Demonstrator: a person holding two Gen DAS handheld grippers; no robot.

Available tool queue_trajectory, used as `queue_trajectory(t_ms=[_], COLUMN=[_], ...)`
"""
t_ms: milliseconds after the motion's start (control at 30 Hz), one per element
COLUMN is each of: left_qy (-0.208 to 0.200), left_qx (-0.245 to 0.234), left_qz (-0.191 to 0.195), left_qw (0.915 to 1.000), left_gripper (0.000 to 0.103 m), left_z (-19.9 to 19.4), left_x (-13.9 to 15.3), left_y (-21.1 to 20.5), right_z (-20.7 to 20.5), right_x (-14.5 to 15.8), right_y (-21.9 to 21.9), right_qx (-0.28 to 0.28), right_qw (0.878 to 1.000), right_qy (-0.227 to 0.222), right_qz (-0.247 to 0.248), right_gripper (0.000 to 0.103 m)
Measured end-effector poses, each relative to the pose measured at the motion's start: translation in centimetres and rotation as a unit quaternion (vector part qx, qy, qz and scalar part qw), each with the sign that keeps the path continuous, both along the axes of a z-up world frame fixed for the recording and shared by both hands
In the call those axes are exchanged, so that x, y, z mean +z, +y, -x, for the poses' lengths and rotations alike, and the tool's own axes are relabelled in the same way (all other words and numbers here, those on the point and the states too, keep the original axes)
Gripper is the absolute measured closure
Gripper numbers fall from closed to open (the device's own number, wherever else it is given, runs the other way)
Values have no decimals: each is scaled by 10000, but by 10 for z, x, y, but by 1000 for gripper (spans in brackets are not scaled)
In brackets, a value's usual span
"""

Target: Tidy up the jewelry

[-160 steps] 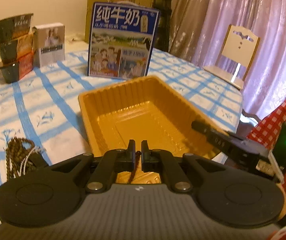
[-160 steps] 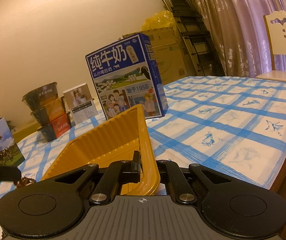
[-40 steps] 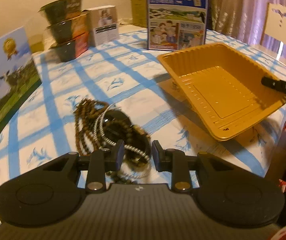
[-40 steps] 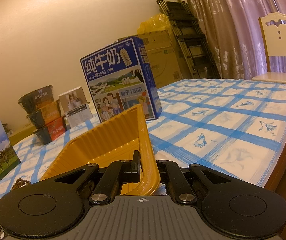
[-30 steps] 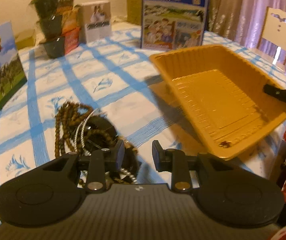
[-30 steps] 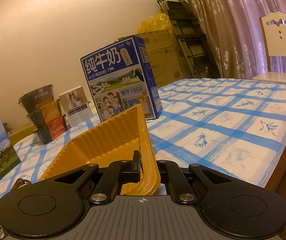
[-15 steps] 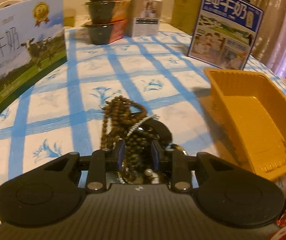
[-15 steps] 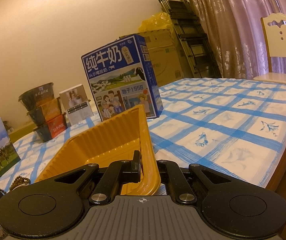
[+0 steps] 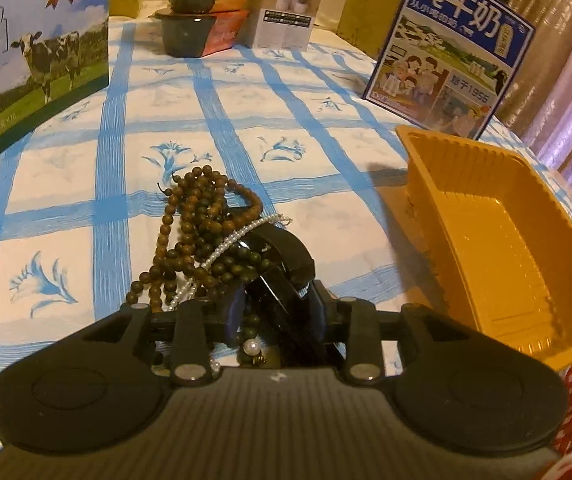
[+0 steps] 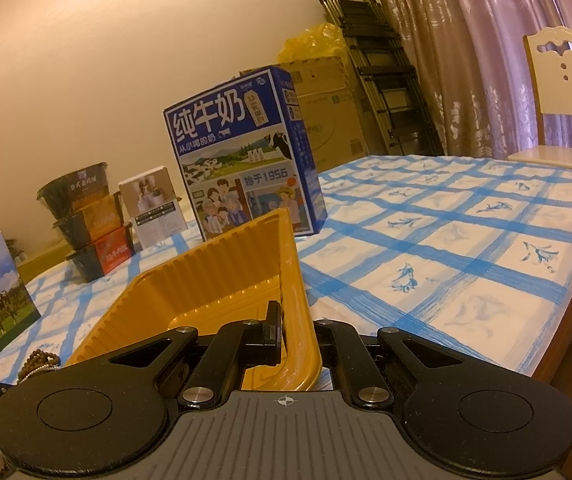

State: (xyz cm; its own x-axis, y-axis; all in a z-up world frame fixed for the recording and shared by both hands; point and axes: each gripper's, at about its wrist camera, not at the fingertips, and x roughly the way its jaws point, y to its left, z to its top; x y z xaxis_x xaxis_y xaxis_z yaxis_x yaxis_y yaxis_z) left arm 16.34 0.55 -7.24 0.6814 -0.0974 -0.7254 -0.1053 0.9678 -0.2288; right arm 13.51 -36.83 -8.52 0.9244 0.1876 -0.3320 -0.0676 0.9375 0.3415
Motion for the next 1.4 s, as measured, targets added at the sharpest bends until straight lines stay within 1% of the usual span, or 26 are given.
queue_trajectory(t_ms=[67, 200, 267, 367, 500, 633, 700, 767, 800, 900, 967, 1167, 1233, 1400], left_qy=[16, -16, -63, -166, -354, -478, -485, -384, -414, -546, -563, -642, -694, -927], left_qx=[32, 37, 26, 53, 34, -12, -112, -179, -205, -332, -389, -577, -570, -587], left_qz=[75, 86, 83, 150, 25, 19, -21, 28, 12, -252, -377, -573, -668, -876], left_qw=[10000, 10000, 9999, 9997, 9994, 9989, 9988, 9991, 9989, 9976, 9969, 9946, 9937, 9901], left_gripper=[72, 75, 80, 81, 81, 82, 82, 82, 82, 82, 81, 82, 82, 83], left_z=[-2, 0, 3, 10, 21, 29, 32, 33, 35, 36, 34, 38, 42, 47], left_x=[0, 1, 4, 11, 23, 32, 32, 27, 25, 24, 23, 26, 27, 41], left_y=[1, 0, 0, 4, 8, 11, 9, 6, 3, -8, -13, -19, -20, -20], right_z=[0, 0, 0, 0, 1, 2, 2, 2, 2, 2, 2, 1, 1, 1], right_x=[0, 1, 1, 2, 3, 3, 4, 4, 4, 3, 3, 2, 2, 2], right_y=[0, 1, 1, 1, 1, 4, 6, 7, 7, 7, 7, 8, 8, 9], right_qx=[-2, 3, 22, 46, 93, 193, 221, 230, 228, 234, 236, 276, 281, 300], right_qw=[10000, 10000, 10000, 10000, 9999, 9997, 9996, 9996, 9996, 9996, 9996, 9995, 9995, 9994], right_qy=[1, -12, -25, -32, -64, -130, -148, -153, -150, -133, -131, -138, -135, -152], right_qz=[4, 9, 4, 0, 7, 33, 42, 59, 60, 58, 45, 64, 59, 58], right_gripper=[97, 97, 97, 97, 97, 97, 97, 97, 97, 97, 97, 97, 97, 97])
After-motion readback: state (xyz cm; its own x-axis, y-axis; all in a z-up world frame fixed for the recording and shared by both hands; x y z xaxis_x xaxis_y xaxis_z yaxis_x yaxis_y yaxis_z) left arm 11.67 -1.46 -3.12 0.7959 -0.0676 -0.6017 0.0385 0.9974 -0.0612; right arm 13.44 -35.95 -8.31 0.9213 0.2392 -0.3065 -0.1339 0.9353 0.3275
